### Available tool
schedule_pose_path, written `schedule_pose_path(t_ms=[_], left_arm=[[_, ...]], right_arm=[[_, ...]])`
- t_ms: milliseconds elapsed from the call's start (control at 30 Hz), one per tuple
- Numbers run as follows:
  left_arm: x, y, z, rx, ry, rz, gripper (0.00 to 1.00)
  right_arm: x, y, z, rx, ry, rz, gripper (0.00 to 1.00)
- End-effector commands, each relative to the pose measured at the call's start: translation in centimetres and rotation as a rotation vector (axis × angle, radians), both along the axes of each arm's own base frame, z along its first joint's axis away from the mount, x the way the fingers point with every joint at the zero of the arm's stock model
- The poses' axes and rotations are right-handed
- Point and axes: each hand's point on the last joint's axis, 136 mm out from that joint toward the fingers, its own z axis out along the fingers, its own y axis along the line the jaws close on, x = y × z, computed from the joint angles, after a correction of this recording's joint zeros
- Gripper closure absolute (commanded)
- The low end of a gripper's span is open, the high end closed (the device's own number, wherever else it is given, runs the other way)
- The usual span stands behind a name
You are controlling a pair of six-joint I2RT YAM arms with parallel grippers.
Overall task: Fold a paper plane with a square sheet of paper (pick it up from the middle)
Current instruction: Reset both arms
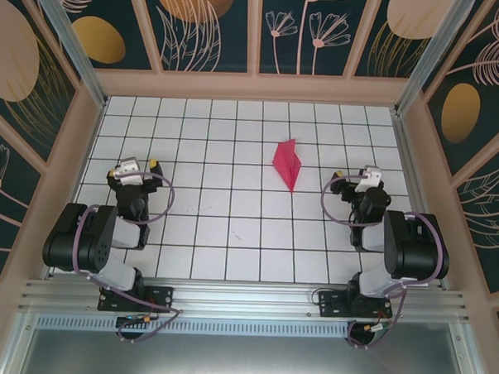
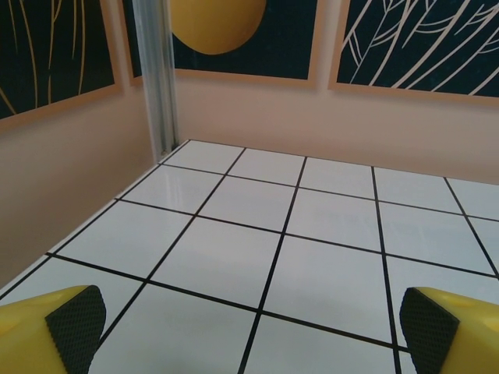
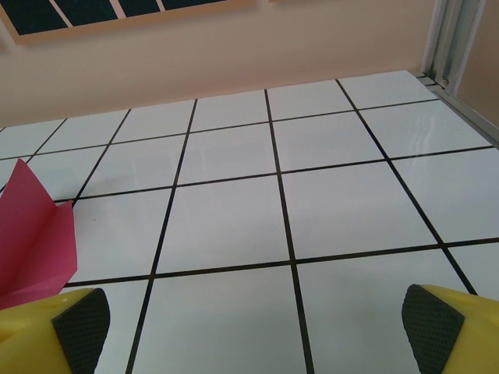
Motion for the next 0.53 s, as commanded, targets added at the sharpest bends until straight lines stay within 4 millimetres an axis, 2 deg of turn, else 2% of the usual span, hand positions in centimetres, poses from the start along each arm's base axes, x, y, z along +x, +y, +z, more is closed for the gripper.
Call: schedule_pose_path(t_ms=[0, 500], left_arm=[[0.38, -0.84, 0.64, 0.010, -0.021, -0.052, 0.01], [0.53, -0.92, 0.66, 0.009, -0.020, -0.062, 0.01]], right_arm=[[0.46, -0.07, 1.50, -0.003, -0.060, 0.000, 0.01], [0.48, -0.07, 1.56, -0.003, -0.062, -0.001, 0.01]])
